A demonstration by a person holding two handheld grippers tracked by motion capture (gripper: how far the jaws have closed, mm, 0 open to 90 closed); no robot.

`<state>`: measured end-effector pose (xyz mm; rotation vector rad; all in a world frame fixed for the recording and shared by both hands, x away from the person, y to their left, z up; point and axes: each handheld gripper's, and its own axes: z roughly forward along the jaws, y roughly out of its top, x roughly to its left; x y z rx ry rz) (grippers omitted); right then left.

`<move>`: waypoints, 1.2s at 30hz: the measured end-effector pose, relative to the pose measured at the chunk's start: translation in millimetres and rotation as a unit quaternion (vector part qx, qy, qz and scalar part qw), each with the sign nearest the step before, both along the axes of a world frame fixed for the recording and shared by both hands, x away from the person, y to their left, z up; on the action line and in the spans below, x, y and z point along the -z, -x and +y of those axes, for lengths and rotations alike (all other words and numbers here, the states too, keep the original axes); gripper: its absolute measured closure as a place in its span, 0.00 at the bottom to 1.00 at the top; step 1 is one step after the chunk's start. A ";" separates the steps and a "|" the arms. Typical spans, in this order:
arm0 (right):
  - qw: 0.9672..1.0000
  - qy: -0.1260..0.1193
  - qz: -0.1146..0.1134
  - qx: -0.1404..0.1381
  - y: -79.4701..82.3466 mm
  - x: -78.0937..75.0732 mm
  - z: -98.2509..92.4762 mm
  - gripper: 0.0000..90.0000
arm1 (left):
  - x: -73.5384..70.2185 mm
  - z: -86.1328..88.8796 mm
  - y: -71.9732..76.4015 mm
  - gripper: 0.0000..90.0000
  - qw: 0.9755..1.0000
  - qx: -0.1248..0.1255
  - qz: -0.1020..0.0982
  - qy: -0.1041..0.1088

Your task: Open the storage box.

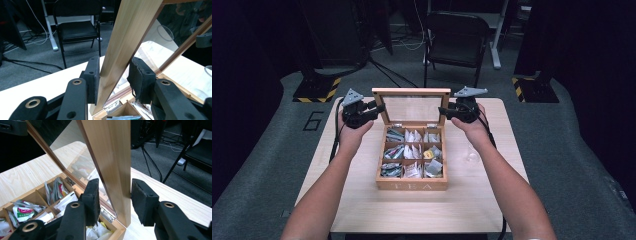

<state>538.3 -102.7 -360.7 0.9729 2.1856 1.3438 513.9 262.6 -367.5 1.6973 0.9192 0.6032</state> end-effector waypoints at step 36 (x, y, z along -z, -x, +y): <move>0.999 0.006 0.026 0.022 -20.9 27.5 3.0 0.71 | 2.3 -1.6 -14.0 0.69 1.000 -0.015 -0.005 0.023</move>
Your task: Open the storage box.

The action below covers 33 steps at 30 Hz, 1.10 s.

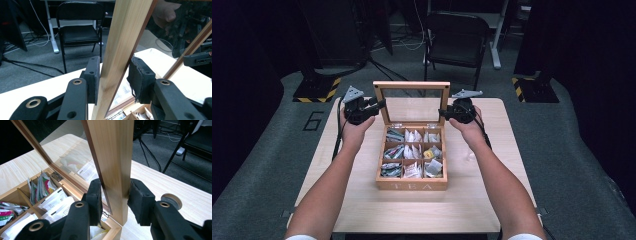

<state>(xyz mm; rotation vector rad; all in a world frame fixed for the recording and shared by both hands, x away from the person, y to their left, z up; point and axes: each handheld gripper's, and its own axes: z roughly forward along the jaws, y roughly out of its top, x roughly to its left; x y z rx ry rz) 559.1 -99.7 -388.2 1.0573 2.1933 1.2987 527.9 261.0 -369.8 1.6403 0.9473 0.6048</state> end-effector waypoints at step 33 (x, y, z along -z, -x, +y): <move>1.000 0.002 0.023 0.010 -16.7 -3.7 1.7 0.73 | 2.5 5.1 3.9 0.67 1.000 -0.005 0.012 0.021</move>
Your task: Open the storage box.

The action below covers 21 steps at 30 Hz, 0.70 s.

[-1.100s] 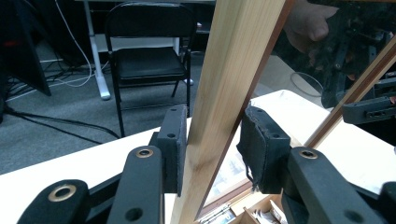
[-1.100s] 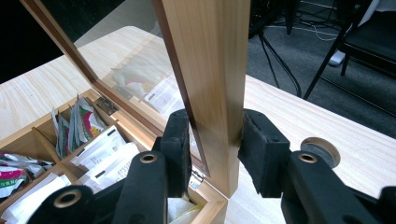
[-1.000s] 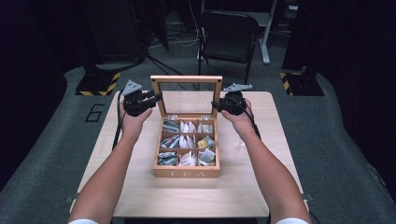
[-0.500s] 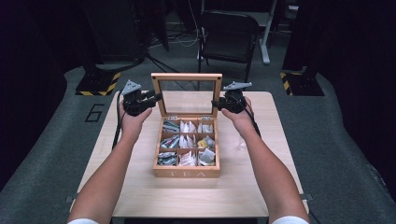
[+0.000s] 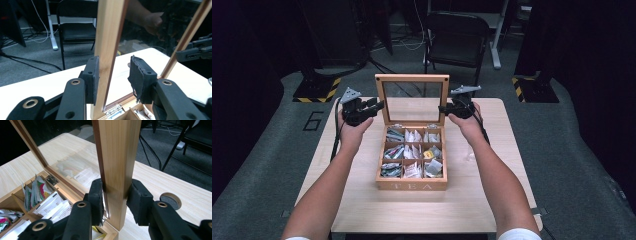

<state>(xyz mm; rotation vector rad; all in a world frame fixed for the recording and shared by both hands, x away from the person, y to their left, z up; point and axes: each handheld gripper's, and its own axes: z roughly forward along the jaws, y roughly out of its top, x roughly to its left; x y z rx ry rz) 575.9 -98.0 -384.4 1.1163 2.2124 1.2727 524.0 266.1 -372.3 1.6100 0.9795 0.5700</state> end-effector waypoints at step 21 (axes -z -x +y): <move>0.998 -0.008 0.039 0.040 -22.6 1.0 5.5 0.73 | -0.4 1.7 8.3 0.67 1.000 0.010 0.000 -0.006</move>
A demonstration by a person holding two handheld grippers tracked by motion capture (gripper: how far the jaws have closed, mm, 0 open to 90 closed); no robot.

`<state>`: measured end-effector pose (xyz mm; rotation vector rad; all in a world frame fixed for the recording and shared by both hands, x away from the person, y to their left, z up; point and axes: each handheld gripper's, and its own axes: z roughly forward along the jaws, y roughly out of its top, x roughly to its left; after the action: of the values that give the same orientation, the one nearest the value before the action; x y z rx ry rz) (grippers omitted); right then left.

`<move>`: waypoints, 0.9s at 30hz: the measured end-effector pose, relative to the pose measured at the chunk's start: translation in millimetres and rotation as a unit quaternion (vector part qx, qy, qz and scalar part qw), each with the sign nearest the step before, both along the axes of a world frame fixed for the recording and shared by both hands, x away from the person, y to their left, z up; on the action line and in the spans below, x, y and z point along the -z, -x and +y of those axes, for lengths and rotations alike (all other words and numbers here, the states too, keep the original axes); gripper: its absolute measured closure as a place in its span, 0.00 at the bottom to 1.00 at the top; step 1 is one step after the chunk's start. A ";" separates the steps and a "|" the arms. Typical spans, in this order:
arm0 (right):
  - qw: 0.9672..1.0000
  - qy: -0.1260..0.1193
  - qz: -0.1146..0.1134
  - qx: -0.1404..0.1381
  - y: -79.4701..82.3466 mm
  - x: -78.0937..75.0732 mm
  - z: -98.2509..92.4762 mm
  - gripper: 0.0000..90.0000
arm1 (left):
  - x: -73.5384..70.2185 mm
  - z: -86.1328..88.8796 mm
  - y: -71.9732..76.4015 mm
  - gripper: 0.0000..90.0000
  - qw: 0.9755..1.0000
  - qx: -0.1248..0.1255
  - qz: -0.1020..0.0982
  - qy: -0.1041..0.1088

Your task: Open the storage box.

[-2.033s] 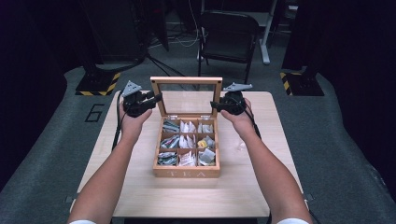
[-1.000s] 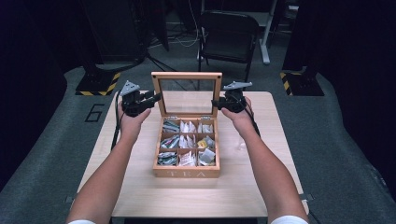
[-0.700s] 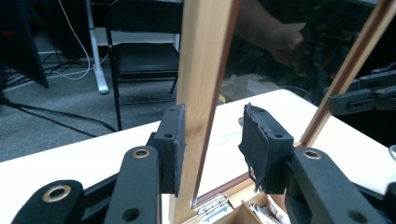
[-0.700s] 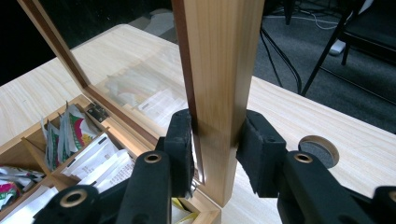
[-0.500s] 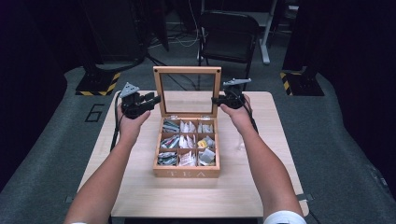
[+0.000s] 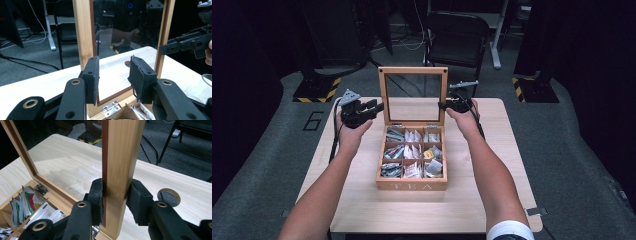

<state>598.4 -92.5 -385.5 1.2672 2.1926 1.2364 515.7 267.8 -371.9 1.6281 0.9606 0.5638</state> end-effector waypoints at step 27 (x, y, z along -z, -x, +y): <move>1.000 -0.005 -0.018 0.006 10.9 -8.7 -9.7 0.59 | 0.5 1.8 -0.3 0.65 1.000 -0.004 0.006 0.010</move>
<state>587.6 -102.1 -376.8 1.2504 2.1539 1.2563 516.1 269.6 -372.4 1.6124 0.9783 0.5495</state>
